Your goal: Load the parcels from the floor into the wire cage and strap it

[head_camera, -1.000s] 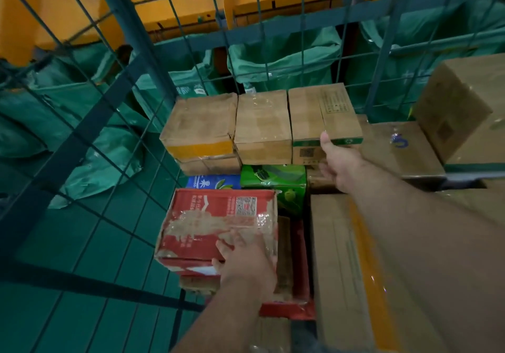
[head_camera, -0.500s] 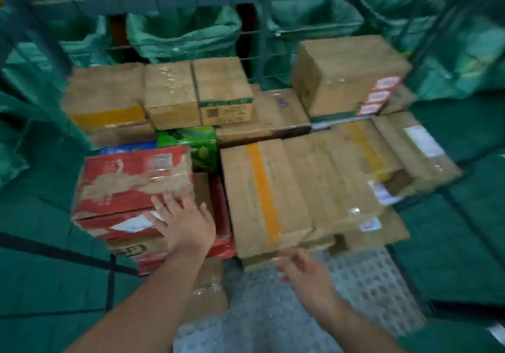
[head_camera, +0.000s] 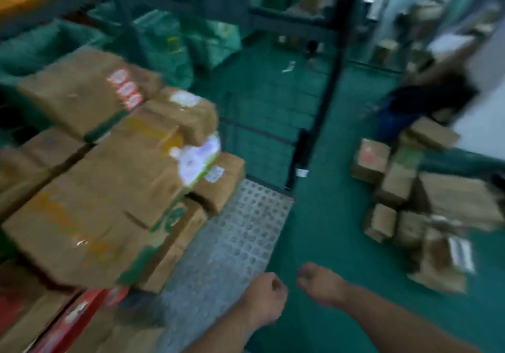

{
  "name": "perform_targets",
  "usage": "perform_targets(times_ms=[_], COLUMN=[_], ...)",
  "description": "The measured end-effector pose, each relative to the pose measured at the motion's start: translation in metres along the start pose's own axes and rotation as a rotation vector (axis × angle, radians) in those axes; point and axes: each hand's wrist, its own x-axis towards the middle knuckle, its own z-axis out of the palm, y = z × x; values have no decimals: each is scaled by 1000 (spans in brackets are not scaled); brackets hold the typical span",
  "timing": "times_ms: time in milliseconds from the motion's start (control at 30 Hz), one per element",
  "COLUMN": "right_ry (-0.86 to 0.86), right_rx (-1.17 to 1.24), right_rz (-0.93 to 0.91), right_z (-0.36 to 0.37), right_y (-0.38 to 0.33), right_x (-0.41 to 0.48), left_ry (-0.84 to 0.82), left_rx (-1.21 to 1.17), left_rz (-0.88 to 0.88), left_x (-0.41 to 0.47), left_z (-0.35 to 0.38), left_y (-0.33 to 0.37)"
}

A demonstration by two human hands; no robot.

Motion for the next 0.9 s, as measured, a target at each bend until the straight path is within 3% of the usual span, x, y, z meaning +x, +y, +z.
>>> perform_targets(times_ms=[100,333,467,767,900], right_ry=[149,432,500,468,556], right_rx=[427,1004,1161,1356,1379], right_rz=[140,399,532,576,634], right_z=[-39,-98,-100,-137,-190], right_y=[104,338,431,517,567], right_x=[-22,-107,-133,-120,-122], left_ry=[12,-140,-215,-332,-384], left_rx=[132,327,359,515,524], left_rz=[43,226,245,154,187], left_x=[7,27,29,96,156], left_z=[51,211,291,365,410], left_y=[86,274,337,412,487])
